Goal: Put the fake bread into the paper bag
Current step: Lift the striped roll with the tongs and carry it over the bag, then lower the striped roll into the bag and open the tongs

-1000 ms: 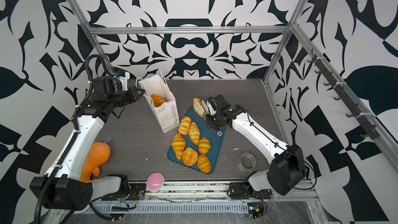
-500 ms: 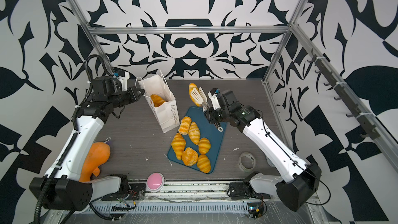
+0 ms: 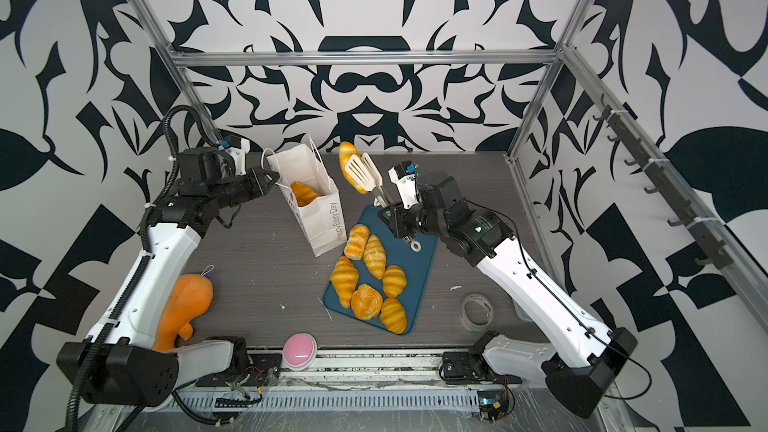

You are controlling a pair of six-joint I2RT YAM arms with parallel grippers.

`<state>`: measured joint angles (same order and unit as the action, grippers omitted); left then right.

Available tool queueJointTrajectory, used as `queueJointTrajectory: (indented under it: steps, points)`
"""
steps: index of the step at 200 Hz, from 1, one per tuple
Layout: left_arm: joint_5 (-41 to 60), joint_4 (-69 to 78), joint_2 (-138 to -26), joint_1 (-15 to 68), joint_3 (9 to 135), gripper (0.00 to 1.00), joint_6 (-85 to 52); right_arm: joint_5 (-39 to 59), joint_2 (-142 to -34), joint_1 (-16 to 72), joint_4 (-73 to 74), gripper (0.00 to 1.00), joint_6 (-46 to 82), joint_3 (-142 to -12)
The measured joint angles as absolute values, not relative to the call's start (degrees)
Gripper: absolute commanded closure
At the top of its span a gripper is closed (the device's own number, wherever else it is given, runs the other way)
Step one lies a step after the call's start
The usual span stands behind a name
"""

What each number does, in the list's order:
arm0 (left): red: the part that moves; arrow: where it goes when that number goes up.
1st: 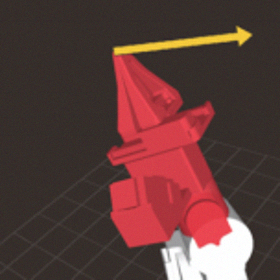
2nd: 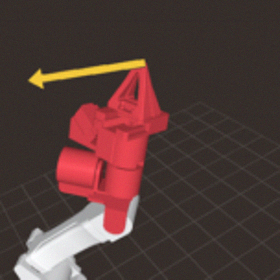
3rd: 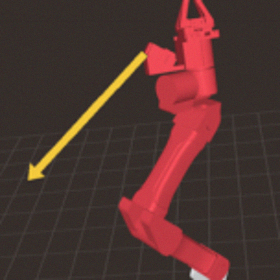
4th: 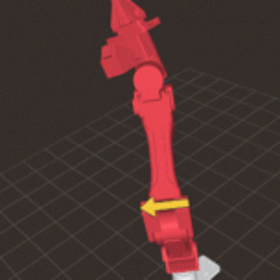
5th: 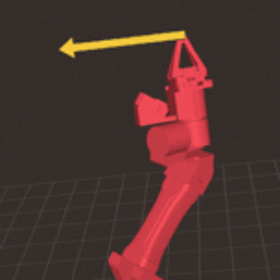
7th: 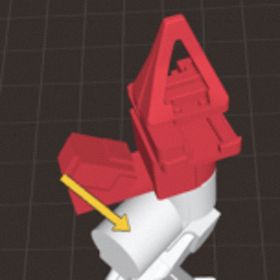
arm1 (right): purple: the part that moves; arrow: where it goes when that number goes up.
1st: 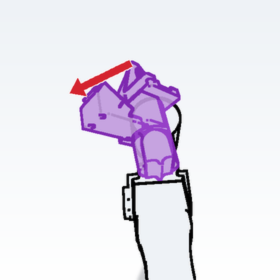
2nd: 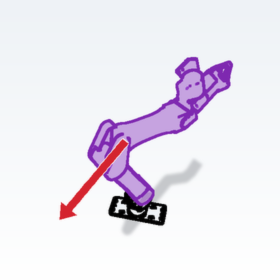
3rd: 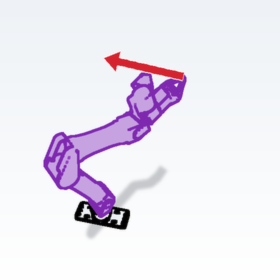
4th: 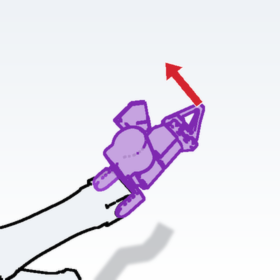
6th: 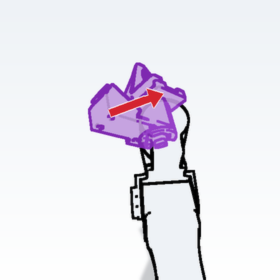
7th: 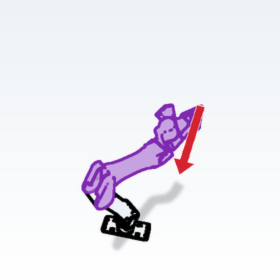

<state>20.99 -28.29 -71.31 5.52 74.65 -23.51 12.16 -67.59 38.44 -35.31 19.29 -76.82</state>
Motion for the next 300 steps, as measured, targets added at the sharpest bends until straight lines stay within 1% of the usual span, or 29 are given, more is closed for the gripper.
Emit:
queueJointTrajectory:
  steps: [46, 110, 222, 300]
  points:
    - [21.02, -28.29, -71.31, 5.52, 74.63, 1.00, -23.53, 12.25, -68.82, 42.70, -32.58, 0.69, 18.83, -79.55]
    - [20.99, -28.29, -71.31, 5.54, 74.63, 1.00, -23.53, 12.29, -75.13, 45.91, -27.99, 0.69, 18.22, -81.54]
    - [20.95, -28.29, -71.31, 5.52, 74.63, 1.00, -23.51, 12.38, -88.23, 46.28, -26.74, 0.67, 18.65, -91.18]
    - [20.95, -28.29, -71.31, 5.48, 74.61, 1.00, -23.51, 10.96, -94.00, 46.28, -29.69, 0.66, 19.44, -94.61]
